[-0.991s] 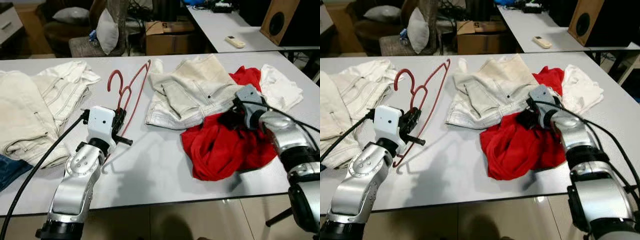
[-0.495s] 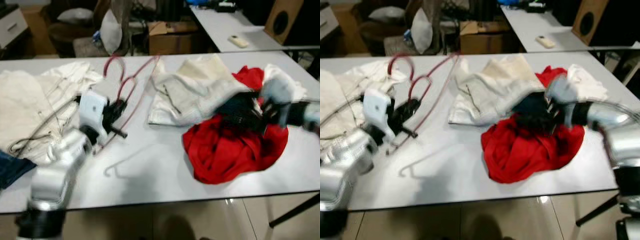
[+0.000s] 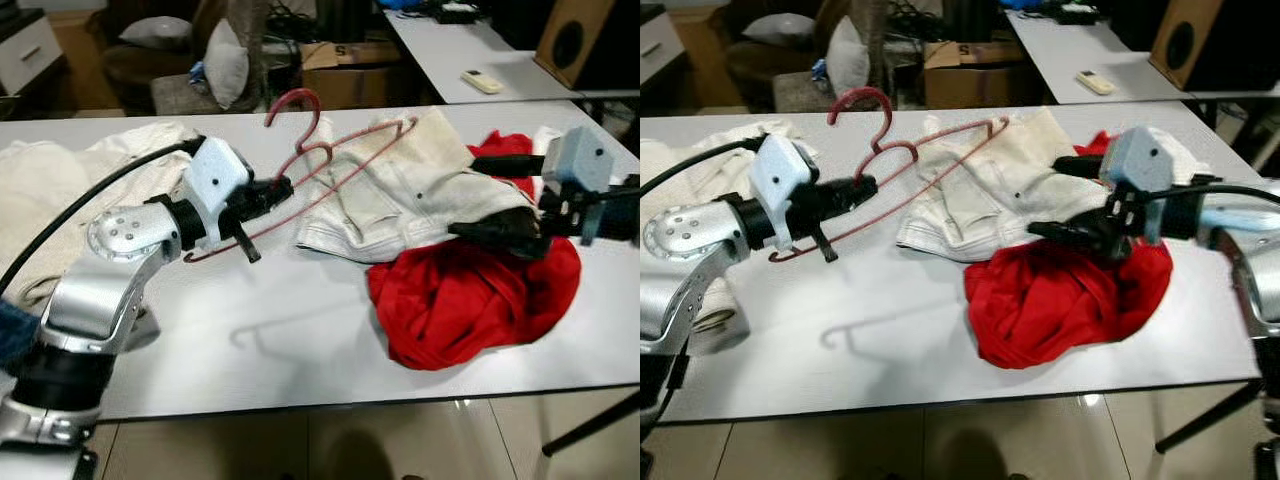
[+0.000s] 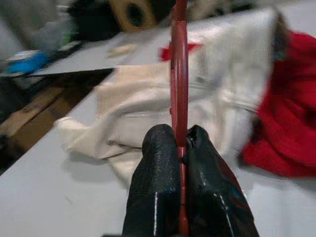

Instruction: Hang hanger

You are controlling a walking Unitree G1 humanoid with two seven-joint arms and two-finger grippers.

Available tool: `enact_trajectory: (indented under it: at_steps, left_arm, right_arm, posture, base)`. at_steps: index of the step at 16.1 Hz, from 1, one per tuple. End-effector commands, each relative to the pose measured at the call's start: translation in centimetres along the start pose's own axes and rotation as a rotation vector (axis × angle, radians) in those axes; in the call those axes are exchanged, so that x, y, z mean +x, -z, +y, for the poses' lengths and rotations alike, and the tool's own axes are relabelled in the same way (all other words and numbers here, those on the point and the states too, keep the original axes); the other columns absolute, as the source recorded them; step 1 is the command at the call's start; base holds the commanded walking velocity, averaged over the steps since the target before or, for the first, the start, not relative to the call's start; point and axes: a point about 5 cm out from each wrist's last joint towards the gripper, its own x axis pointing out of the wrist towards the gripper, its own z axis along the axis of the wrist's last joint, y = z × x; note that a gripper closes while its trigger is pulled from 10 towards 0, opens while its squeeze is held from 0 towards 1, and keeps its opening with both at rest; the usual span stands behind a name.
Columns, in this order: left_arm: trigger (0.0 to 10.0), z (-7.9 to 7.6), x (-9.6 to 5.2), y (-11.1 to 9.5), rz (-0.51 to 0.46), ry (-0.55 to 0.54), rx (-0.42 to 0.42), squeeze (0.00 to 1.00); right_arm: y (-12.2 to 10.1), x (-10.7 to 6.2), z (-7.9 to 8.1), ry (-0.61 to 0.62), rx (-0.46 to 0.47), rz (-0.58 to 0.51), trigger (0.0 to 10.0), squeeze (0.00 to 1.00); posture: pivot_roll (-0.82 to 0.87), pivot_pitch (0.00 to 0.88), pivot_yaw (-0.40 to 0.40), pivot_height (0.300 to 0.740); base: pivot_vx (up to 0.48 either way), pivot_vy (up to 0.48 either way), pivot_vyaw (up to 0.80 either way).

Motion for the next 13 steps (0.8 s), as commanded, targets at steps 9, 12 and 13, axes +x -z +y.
enact_trajectory:
  at_steps: [9, 12, 13]
  left_arm:
    - [10.0, -0.4, 2.1, -2.5, 0.063, 0.274, 0.254, 0.0]
    - [10.0, -0.7, 2.9, -3.4, 0.062, 0.338, 0.312, 0.0]
    - [10.0, -0.7, 3.1, -3.6, 0.06, 0.349, 0.321, 0.0]
  right_arm:
    - [-4.0, 4.3, 0.6, -0.205, -0.138, -0.082, 10.0, 0.0]
    - [-3.7, 6.5, 0.6, -0.224, -0.115, -0.052, 0.0, 0.0]
    - [-3.7, 6.6, 0.7, -0.241, -0.113, -0.048, 0.0, 0.0]
  posture:
    - [-0.07, 0.0, 0.063, 0.74]
    - [-0.06, 0.0, 0.057, 0.74]
    - [-0.06, 0.0, 0.054, 0.74]
  base:
    - [0.0, 0.0, 0.0]
    - [0.0, 0.0, 0.0]
    - [0.0, 0.0, 0.0]
